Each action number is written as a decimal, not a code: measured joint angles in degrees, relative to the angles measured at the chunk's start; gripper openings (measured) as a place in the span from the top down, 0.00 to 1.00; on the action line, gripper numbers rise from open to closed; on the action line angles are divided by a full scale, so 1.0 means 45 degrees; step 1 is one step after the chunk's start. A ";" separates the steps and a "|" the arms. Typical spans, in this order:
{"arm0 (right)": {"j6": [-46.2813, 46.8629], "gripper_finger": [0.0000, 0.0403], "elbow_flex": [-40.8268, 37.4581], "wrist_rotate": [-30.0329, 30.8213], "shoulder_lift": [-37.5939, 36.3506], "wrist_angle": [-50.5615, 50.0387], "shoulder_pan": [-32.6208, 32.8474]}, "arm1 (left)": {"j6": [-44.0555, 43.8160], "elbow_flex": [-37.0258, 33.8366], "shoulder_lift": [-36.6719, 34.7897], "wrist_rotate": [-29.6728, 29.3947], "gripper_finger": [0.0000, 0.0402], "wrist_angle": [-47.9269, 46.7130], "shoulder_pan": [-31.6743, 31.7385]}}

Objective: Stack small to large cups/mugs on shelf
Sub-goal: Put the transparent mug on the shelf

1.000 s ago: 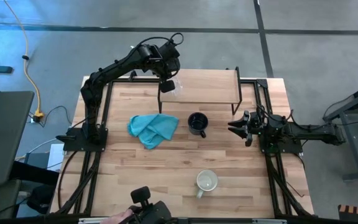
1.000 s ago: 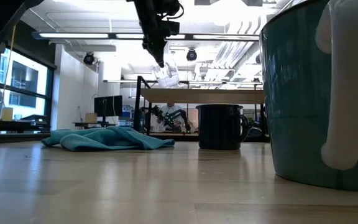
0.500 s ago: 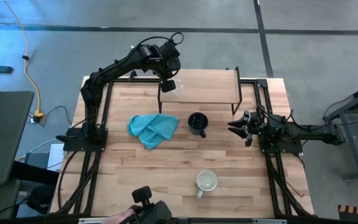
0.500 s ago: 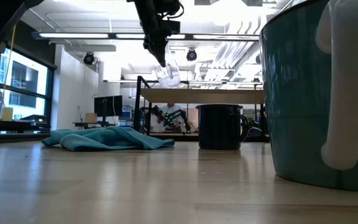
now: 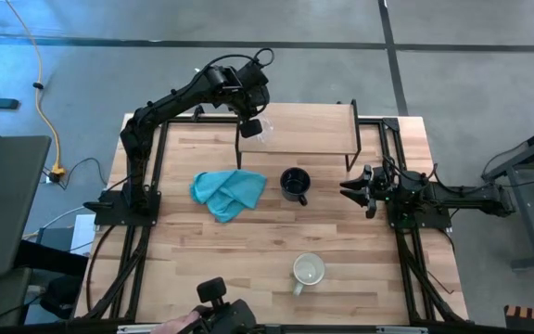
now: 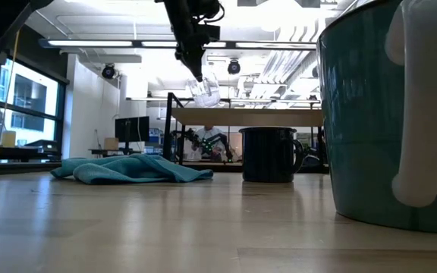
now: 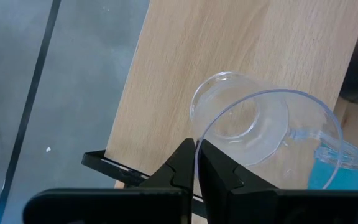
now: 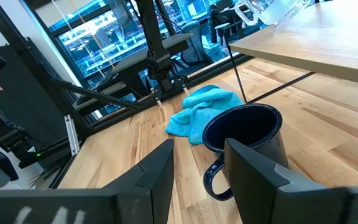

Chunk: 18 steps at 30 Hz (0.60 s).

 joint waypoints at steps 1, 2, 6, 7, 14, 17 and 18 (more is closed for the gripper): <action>0.0001 0.67 -0.0001 0.0000 0.0000 0.0000 0.0000 | 0.0000 0.0000 0.0000 0.0000 0.97 0.0000 0.0000; 0.0004 0.67 -0.0002 0.0000 0.0000 0.0000 0.0000 | 0.0000 0.0000 0.0000 0.0000 0.95 0.0000 0.0000; 0.0005 0.67 -0.0004 -0.0004 0.0000 0.0000 0.0000 | 0.0000 0.0000 0.0000 -0.0010 0.86 -0.0005 0.0000; 0.0005 0.67 0.0000 0.0000 0.0000 0.0000 0.0000 | 0.0000 0.0000 0.0000 -0.0034 0.83 -0.0005 0.0000; 0.0136 0.67 0.0000 -0.0058 0.0000 -0.0005 0.0000 | 0.0000 0.0000 0.0000 -0.0235 0.74 0.0005 0.0000; 0.0136 0.67 -0.0005 -0.0055 0.0000 -0.0005 0.0000 | 0.0000 0.0000 0.0000 -0.0238 0.74 0.0019 0.0000; 0.0136 0.67 -0.0005 -0.0055 0.0000 -0.0009 0.0000 | 0.0000 0.0000 0.0000 -0.0242 0.74 0.0024 -0.0001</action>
